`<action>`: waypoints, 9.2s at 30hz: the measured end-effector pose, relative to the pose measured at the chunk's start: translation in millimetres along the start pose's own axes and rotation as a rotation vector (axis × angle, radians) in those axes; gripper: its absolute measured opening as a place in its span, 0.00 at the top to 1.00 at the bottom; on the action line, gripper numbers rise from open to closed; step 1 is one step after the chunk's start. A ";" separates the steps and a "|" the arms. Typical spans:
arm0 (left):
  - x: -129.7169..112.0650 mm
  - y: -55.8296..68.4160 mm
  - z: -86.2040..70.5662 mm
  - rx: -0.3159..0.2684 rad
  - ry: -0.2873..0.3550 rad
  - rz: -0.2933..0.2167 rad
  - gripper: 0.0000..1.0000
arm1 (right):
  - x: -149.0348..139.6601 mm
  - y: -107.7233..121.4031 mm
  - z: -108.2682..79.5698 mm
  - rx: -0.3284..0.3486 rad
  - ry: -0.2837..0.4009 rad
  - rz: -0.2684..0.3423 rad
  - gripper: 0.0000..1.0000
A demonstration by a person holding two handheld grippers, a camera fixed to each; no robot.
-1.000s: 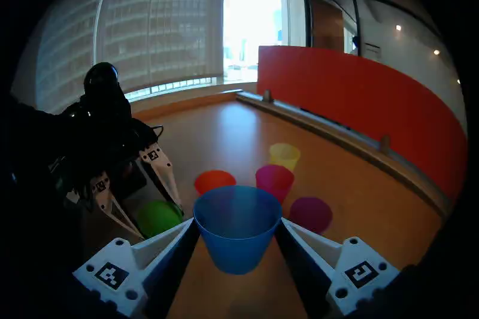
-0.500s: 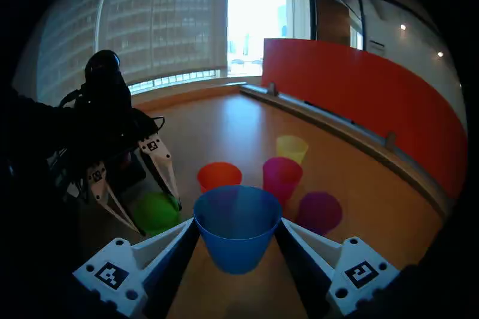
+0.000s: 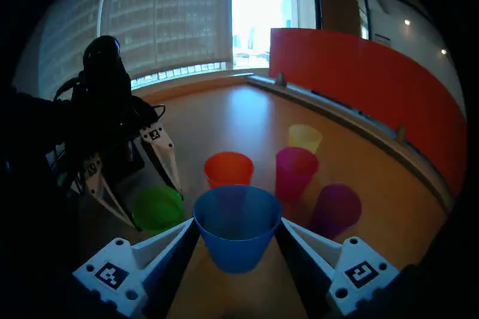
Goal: Pour water
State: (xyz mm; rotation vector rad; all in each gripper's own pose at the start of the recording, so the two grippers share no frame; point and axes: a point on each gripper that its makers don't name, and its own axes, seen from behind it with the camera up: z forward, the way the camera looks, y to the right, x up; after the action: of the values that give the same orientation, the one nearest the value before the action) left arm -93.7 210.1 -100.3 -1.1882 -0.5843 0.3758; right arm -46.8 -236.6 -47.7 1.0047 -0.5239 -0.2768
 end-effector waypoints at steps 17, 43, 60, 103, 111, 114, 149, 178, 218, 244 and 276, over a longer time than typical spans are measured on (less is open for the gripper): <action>-12.1 -18.8 -37.2 0.092 0.022 -0.036 0.02 | -24.8 -3.6 31.8 0.026 -0.085 0.012 0.11; -15.1 -21.3 -49.2 0.129 0.023 -0.051 0.02 | -46.4 -10.2 18.9 0.031 -0.145 0.016 0.02; -18.9 -40.8 -81.4 0.262 0.055 -0.121 0.01 | -58.6 -6.8 -29.1 -0.061 -0.095 0.039 0.01; 66.1 -135.6 -242.7 1.007 0.567 -0.224 0.01 | 2.0 103.7 -249.1 -0.954 0.534 0.192 0.01; 52.5 -136.3 -244.3 1.101 0.629 -0.262 0.01 | 6.3 115.2 -265.3 -1.046 0.570 0.184 0.01; 43.7 -138.0 -241.8 1.145 0.630 -0.262 0.01 | 6.1 118.8 -267.0 -1.063 0.573 0.192 0.01; -11.6 -157.5 -208.5 1.251 0.615 -0.326 0.01 | -5.0 132.1 -260.2 -1.112 0.541 0.271 0.01; -25.2 -164.5 -194.9 1.208 0.583 -0.383 0.01 | -4.5 130.9 -265.7 -1.101 0.559 0.281 0.01; -25.1 -165.5 -193.5 1.203 0.582 -0.381 0.01 | -19.3 147.7 -219.2 -0.991 0.623 0.272 0.01; -24.7 -165.0 -194.0 1.203 0.582 -0.381 0.01 | -49.9 156.1 -180.4 -0.977 0.617 0.309 0.01; -24.7 -164.9 -193.6 1.203 0.582 -0.381 0.01 | -60.4 161.8 -174.0 -1.006 0.558 0.292 0.01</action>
State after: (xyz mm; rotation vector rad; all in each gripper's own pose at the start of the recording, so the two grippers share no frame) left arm -0.4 -5.5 0.2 0.0155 0.0000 -0.0003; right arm -7.0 0.8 -1.0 -0.0037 0.0224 0.0285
